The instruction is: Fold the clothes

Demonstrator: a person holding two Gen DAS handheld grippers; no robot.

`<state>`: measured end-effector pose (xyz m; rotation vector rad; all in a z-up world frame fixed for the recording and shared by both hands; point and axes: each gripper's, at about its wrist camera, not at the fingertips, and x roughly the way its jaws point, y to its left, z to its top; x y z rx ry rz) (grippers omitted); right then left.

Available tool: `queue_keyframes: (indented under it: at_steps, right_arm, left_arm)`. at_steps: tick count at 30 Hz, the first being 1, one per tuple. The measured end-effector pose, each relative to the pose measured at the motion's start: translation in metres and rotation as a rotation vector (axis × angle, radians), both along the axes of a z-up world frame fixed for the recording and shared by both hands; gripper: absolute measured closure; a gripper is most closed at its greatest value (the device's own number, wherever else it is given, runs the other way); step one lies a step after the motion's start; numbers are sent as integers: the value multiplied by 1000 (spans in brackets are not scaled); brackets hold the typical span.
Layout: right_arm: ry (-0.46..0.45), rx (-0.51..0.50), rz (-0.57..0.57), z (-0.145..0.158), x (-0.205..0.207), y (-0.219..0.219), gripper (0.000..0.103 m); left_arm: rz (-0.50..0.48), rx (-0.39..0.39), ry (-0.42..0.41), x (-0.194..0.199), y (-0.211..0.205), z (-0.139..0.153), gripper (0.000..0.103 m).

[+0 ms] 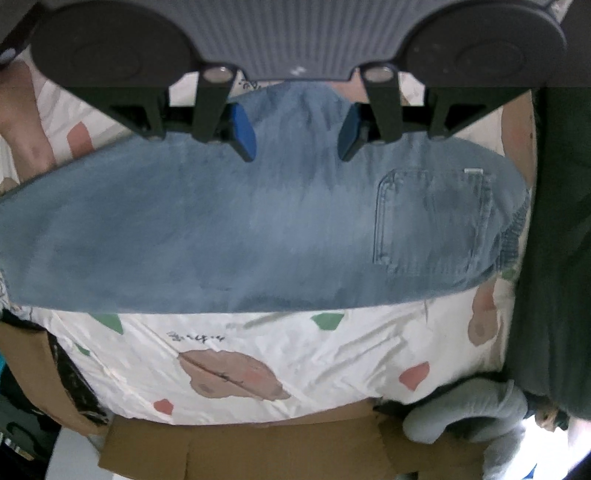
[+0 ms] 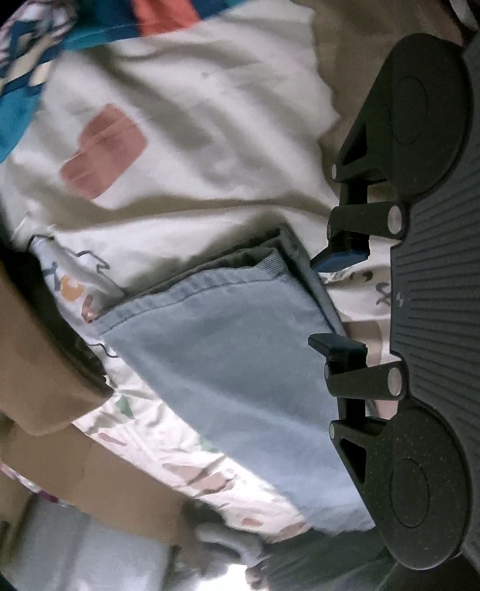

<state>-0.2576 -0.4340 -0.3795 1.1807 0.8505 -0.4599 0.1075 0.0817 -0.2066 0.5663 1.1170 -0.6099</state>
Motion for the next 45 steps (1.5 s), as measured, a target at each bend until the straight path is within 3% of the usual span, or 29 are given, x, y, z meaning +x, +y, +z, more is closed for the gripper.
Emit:
queue_keyframes:
  at_steps: [8,11,13,15,22,24,26,29,31,32,33,40,45]
  right_arm:
    - [-57,96,-229,-26,-18,-13,59]
    - [-68,116,-260,-32,-19,-12,61]
    - [-74,127,-278,-35,-19,-10,71]
    - [-80,139,-295,-39,-20,-9,92]
    - [-86,151,-288,-39,-12,-9,90]
    - [-81,165,-293,-43,-7,-10,74]
    - [-68,164,-300,-46,-4,-9,68]
    - [-60,183,-321,-54,-1,-7,68]
    - [-60,182,-328,-56,0,-5,76]
    - [-55,176,-326,-56,0,-4,98]
    - [-48,169,-322,-55,0,-4,101]
    - [-22,152,-300,-47,-6,2,102]
    - [-21,145,-299,-53,-4,-2,94]
  left_arm:
    - [62,-16,27,-5,7,-22,51]
    - [80,-22,36,-5,10,-28,51]
    - [83,-25,42,-6,10,-31,51]
    - [83,-25,47,-6,10,-33,51]
    - [79,-25,62,-7,11,-40,51]
    - [82,-26,65,-7,12,-41,51]
    - [81,-28,64,-8,12,-41,51]
    - [81,-30,64,-9,13,-41,51]
    - [85,-30,64,-9,14,-42,51]
    - [86,-30,64,-9,14,-43,51]
    - [89,-31,64,-9,14,-44,51]
    - [89,-30,76,-13,13,-51,51]
    - [81,-24,78,-14,12,-52,51]
